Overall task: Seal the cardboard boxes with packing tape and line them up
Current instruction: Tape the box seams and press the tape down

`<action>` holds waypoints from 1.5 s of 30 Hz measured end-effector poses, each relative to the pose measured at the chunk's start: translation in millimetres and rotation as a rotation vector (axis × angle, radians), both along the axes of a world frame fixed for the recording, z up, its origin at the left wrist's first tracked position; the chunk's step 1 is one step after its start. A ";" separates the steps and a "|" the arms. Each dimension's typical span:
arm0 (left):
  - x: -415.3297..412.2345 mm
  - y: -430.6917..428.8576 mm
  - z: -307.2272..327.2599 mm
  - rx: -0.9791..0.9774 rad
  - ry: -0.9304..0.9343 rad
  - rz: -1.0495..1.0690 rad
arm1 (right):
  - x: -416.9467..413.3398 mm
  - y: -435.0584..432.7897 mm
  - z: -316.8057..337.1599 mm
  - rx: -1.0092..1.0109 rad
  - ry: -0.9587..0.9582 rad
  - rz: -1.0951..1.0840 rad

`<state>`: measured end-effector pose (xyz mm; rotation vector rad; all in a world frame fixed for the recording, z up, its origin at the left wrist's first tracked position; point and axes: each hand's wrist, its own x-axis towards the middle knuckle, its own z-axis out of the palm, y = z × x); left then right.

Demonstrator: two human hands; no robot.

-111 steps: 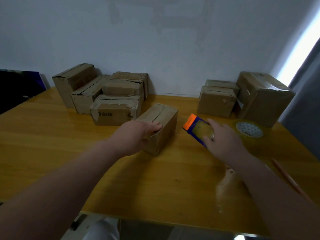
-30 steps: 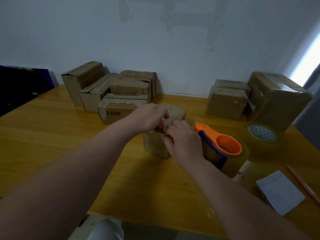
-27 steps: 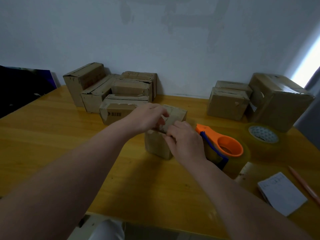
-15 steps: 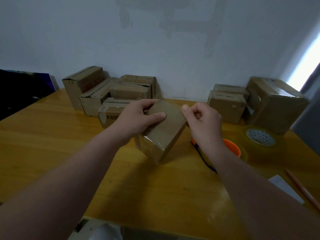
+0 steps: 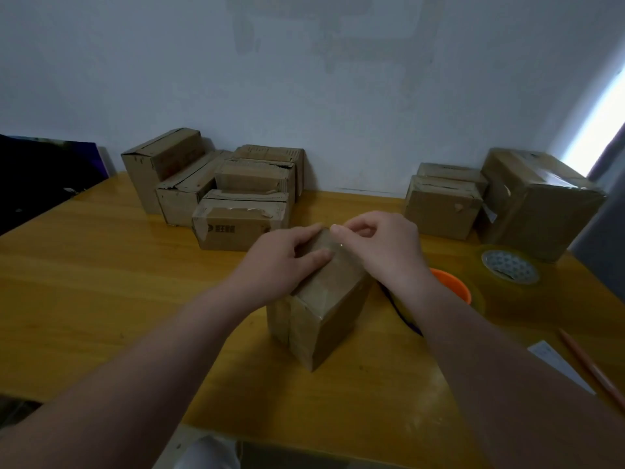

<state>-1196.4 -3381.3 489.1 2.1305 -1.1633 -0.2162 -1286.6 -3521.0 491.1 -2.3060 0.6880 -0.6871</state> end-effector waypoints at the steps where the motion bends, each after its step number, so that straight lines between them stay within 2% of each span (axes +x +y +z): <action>1: -1.4 -0.7 0.1 0.022 -0.036 -0.011 | 2.7 -0.1 0.8 -0.030 0.009 -0.001; 5: -3.2 1.0 0.1 0.079 -0.167 -0.026 | 6.7 1.1 -1.1 -0.002 -0.030 -0.060; 11: -6.6 1.2 -0.9 0.111 -0.325 -0.028 | 8.0 3.1 -2.8 0.392 -0.113 -0.094; 17: -14.9 -2.3 0.4 0.138 -0.421 0.006 | -1.0 -3.0 9.7 0.589 -0.029 0.042; 20: -13.8 -5.1 -1.2 0.153 -0.434 0.037 | -7.9 -8.1 12.4 0.789 -0.054 0.151; 22: -9.4 -4.9 -3.4 0.137 -0.407 0.047 | -9.8 -8.6 12.2 0.849 -0.074 0.174; 27: -12.4 -0.7 -3.9 -0.060 -0.356 -0.004 | -8.3 0.8 7.6 0.655 -0.062 0.095; 30: -21.0 2.6 -6.4 -0.181 -0.329 0.047 | -4.4 7.0 4.7 0.499 -0.088 0.005; 38: -24.1 9.7 -4.2 -0.279 -0.247 0.096 | -0.5 14.8 7.6 0.006 -0.181 -0.084; 41: -16.0 8.6 -5.6 -0.315 -0.153 0.074 | -3.6 19.9 8.2 -0.227 -0.247 -0.008; 45: 1.4 10.9 -16.6 -0.248 0.028 -0.062 | -4.4 25.8 -12.8 -0.542 -0.299 0.160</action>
